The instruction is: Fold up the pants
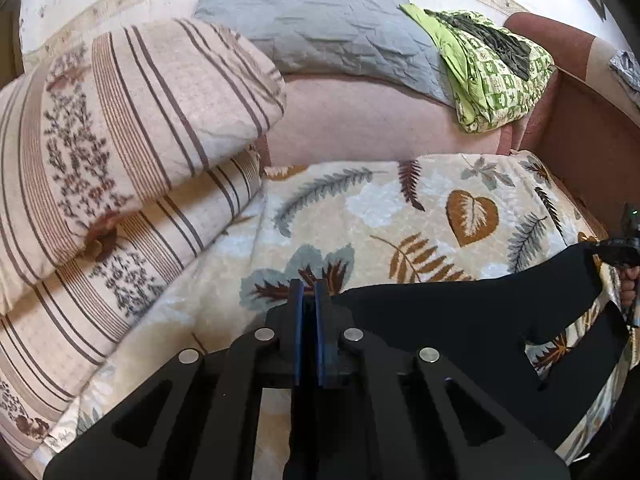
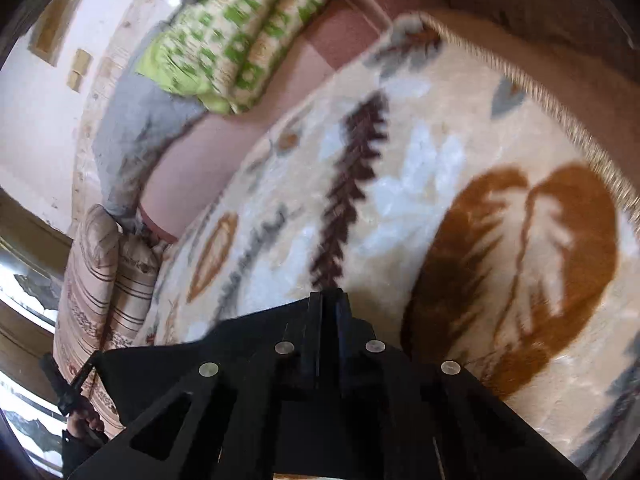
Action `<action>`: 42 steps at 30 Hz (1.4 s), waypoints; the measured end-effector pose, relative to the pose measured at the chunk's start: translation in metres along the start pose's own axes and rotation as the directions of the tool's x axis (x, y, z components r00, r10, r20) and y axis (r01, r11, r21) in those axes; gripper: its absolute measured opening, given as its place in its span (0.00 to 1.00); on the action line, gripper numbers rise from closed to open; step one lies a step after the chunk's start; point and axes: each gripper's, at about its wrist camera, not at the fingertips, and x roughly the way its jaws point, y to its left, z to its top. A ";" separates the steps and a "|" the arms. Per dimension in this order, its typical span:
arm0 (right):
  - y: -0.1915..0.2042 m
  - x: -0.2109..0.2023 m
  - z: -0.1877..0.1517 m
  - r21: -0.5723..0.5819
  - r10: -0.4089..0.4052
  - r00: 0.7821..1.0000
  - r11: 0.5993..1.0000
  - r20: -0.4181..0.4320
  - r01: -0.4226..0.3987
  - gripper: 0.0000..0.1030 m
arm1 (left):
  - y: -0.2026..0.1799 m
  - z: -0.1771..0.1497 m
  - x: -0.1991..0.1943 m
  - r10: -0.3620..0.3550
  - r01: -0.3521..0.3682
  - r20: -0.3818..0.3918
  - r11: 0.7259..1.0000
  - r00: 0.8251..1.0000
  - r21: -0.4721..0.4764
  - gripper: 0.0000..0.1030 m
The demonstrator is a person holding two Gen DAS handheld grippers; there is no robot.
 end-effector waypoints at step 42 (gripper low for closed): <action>0.042 -0.150 -0.134 -0.548 0.065 0.971 0.816 -0.230 -0.184 0.19 | -0.008 -0.202 -0.084 -0.513 0.486 0.018 0.801 0.858 -0.350 0.40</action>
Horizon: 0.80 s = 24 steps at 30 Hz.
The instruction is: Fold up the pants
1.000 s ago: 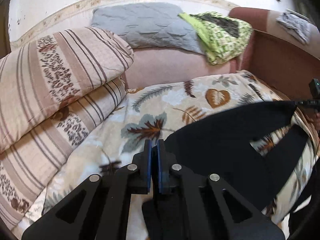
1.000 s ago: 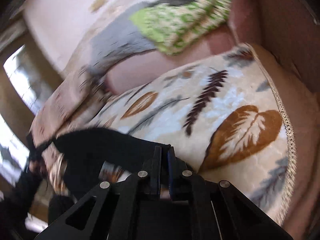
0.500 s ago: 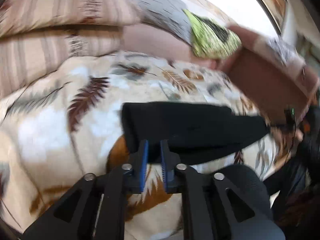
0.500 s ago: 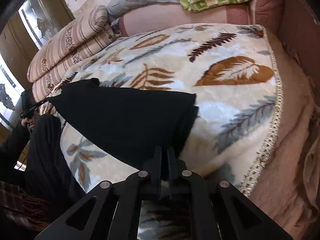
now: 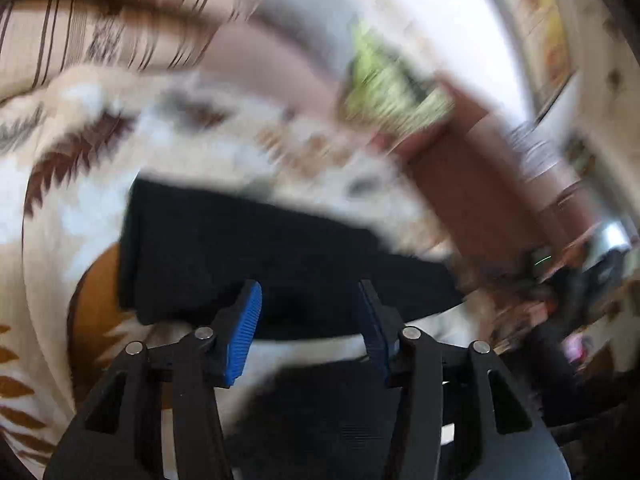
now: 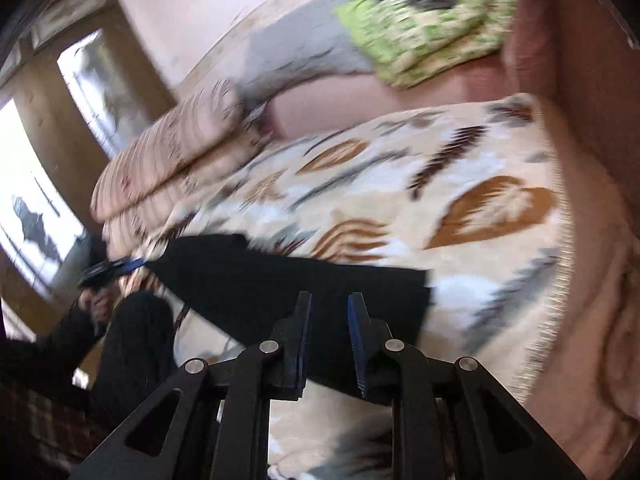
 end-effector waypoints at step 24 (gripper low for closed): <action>0.008 0.067 0.038 -0.086 -0.141 0.990 0.987 -0.027 0.138 0.46 | -0.008 0.059 0.002 0.053 -0.055 0.146 0.998 0.988 0.007 0.43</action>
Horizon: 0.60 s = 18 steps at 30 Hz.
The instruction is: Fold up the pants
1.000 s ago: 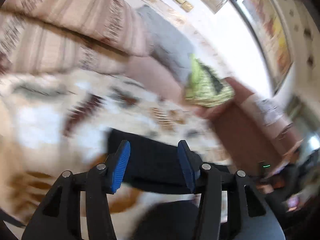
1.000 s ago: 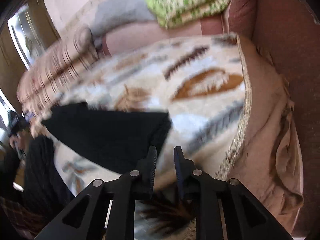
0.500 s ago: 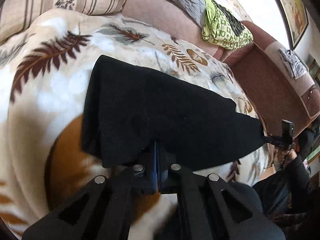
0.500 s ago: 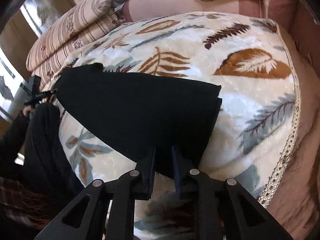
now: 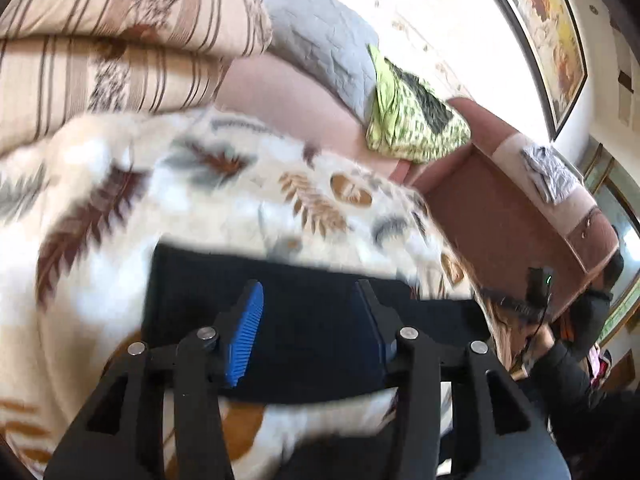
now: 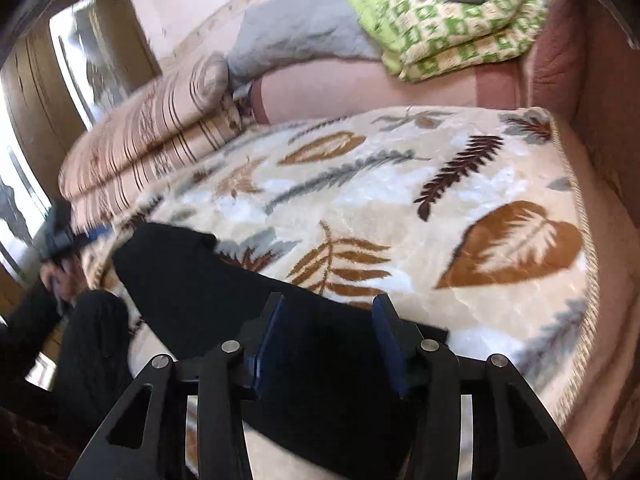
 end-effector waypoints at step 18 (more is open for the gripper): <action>0.023 -0.006 -0.004 -0.060 0.017 1.000 0.998 0.024 -0.015 0.52 | -0.023 0.011 0.060 0.152 -0.123 -0.162 0.977 0.975 0.177 0.42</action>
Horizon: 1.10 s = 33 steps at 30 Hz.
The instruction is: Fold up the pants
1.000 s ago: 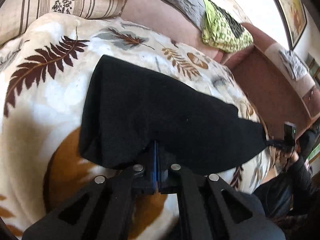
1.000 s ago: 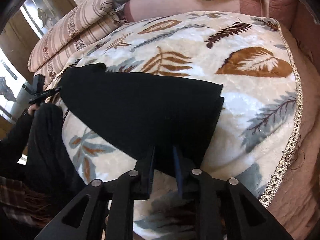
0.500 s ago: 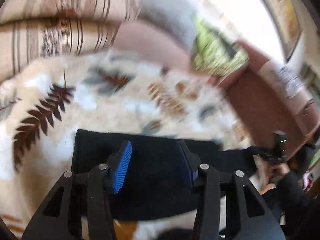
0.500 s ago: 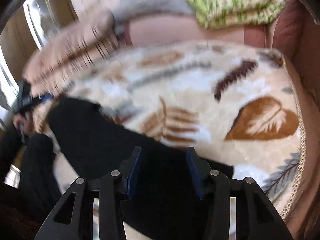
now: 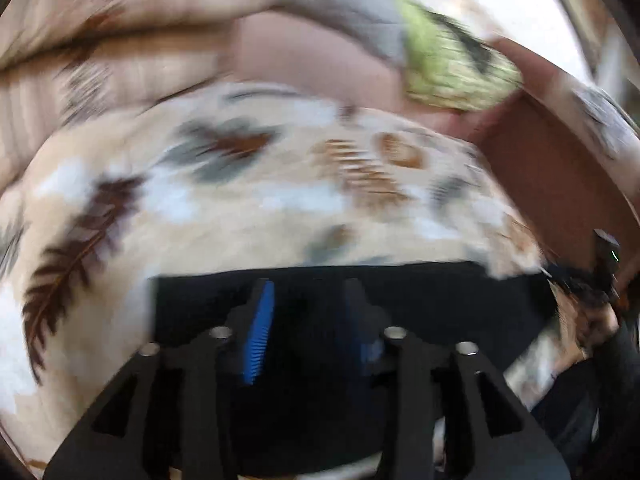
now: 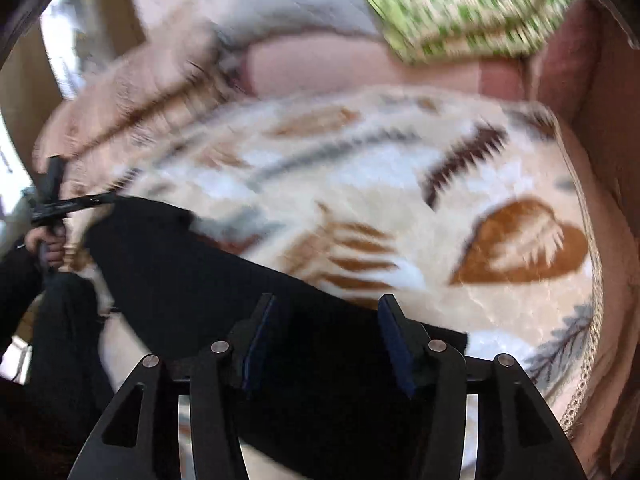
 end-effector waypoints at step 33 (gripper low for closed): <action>0.092 0.070 0.010 -0.287 -0.117 0.992 0.953 -0.052 0.097 0.70 | -0.169 -0.002 0.095 0.117 -0.117 0.011 0.993 0.993 -0.027 0.84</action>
